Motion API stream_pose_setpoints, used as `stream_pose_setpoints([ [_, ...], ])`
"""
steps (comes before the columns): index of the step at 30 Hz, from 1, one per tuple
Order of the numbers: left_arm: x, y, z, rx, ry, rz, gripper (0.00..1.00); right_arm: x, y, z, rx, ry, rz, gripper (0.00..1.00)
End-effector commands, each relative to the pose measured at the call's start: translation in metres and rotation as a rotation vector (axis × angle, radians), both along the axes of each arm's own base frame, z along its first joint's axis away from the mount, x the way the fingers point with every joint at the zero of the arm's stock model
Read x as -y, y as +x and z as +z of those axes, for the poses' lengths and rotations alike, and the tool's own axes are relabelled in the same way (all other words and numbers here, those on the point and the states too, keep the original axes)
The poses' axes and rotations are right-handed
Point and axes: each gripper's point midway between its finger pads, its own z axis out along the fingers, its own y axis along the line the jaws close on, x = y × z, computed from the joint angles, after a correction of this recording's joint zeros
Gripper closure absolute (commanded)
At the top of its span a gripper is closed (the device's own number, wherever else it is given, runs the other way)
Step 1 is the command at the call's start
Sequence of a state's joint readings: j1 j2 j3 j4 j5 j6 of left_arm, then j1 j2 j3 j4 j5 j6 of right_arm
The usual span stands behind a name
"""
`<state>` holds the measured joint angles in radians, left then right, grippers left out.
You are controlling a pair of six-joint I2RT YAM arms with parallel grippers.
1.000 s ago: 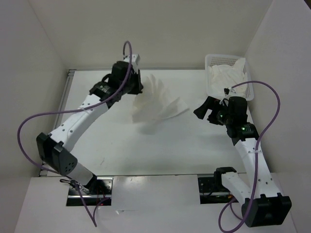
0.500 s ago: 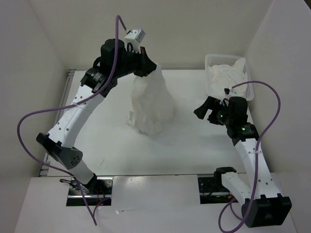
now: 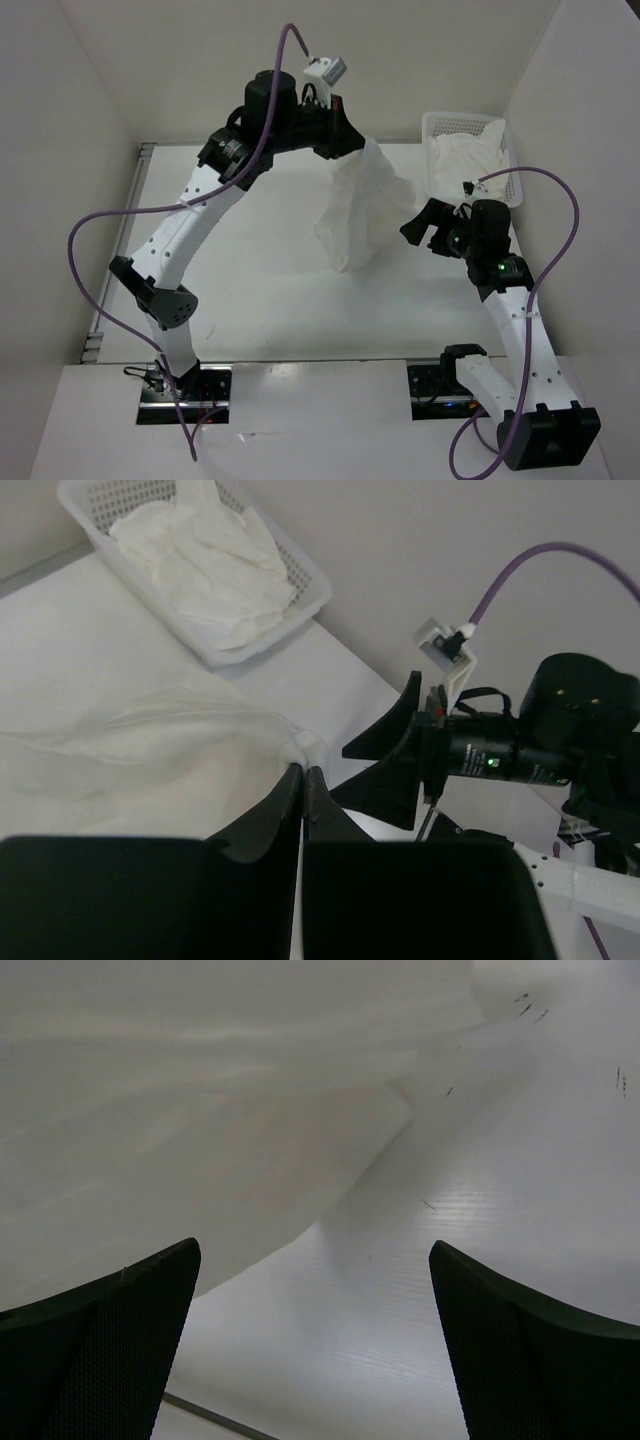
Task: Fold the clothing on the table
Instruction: Flatten the skirt out
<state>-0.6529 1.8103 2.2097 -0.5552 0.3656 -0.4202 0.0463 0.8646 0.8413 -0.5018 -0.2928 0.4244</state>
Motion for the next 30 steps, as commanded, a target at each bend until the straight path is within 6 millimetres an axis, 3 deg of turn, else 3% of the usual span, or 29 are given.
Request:
stream_pose_setpoints([
  [1,-0.018,-0.013,0.099,0.222,-0.15,0.012,1.0,0.0,0.005,0.007,0.047,-0.013,0.002,0.0],
  [5,-0.049,0.008,0.109,0.215,-0.137,0.157,1.0,0.0,0.004,0.009,0.057,-0.013,0.002,0.0],
  [8,-0.078,0.038,0.084,0.177,-0.056,0.364,1.0,0.002,0.004,0.009,0.057,-0.017,-0.006,0.0],
  [9,-0.093,0.055,0.052,0.13,0.009,0.46,1.0,0.002,0.004,0.009,0.057,-0.017,-0.006,0.0],
  [11,-0.117,0.078,0.019,0.078,0.036,0.55,1.0,0.0,0.005,0.007,0.048,-0.013,0.002,0.0],
  [12,-0.129,0.077,0.009,0.056,0.032,0.576,1.0,0.0,0.005,0.007,0.047,-0.013,0.002,0.0],
  [13,-0.146,0.094,-0.051,-0.051,0.071,0.626,1.0,-0.003,0.004,0.007,0.048,-0.013,0.011,0.0],
  [15,-0.171,0.094,-0.099,-0.15,0.09,0.681,0.96,-0.003,0.004,0.007,0.048,-0.013,0.011,0.0],
  [16,-0.195,0.095,-0.16,-0.275,0.145,0.741,0.4,-0.003,0.004,0.007,0.048,-0.013,0.011,0.0],
  [17,-0.207,0.092,-0.18,-0.321,0.161,0.767,0.26,-0.003,0.004,0.007,0.048,-0.013,0.011,0.0],
  [19,-0.227,0.086,-0.212,-0.383,0.204,0.822,0.18,-0.006,0.003,0.007,0.048,-0.013,0.022,0.0],
  [21,-0.235,0.075,-0.22,-0.39,0.213,0.829,0.0,-0.008,0.002,0.007,0.048,-0.013,0.031,0.0],
  [26,-0.234,0.053,-0.179,-0.281,0.159,0.769,0.0,-0.023,0.004,-0.011,-0.03,-0.014,0.086,0.0],
  [28,-0.231,0.046,-0.172,-0.252,0.127,0.746,0.0,-0.024,0.007,-0.024,-0.088,-0.019,0.086,0.0],
  [30,-0.233,0.032,-0.182,-0.255,0.113,0.737,0.0,-0.024,0.011,-0.024,-0.104,-0.029,0.092,0.0],
])
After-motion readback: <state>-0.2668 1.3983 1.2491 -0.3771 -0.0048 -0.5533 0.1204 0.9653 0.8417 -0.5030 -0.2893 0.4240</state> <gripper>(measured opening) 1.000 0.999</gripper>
